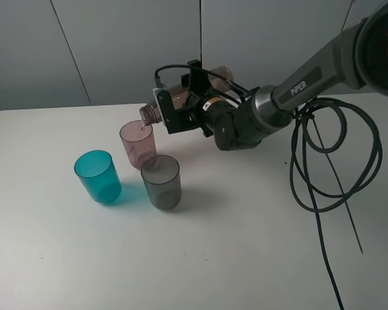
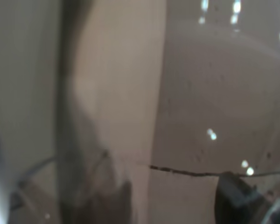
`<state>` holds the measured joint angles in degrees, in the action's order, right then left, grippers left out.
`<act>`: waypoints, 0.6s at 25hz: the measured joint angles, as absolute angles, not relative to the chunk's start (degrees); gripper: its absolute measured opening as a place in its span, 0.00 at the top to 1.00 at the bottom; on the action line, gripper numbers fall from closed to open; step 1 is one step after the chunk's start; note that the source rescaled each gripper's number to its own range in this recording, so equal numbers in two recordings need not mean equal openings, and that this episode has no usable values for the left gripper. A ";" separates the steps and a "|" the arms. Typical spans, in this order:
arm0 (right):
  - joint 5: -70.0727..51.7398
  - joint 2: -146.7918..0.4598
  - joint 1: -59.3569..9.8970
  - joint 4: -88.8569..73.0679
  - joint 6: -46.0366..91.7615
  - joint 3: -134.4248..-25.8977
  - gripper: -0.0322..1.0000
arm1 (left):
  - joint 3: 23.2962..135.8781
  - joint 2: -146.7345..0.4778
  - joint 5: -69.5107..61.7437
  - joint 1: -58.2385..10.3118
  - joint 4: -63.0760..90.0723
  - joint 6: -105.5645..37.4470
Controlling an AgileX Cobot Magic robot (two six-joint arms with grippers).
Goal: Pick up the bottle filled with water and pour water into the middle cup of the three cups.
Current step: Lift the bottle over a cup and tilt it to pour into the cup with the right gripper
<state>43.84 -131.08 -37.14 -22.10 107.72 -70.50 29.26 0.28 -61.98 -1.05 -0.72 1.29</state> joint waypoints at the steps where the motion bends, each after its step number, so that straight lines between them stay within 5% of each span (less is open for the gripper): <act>1: 43.84 -131.08 -37.14 -22.10 108.23 -70.50 0.97 | 29.26 0.28 -61.98 -1.05 -0.72 1.29; 15: 46.30 -131.08 -37.14 -18.36 110.36 -70.50 0.97 | 29.26 0.28 -61.98 -1.05 -0.72 1.17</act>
<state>46.30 -131.08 -37.14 -18.36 110.36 -70.50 29.26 0.28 -61.98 -1.05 -0.72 1.17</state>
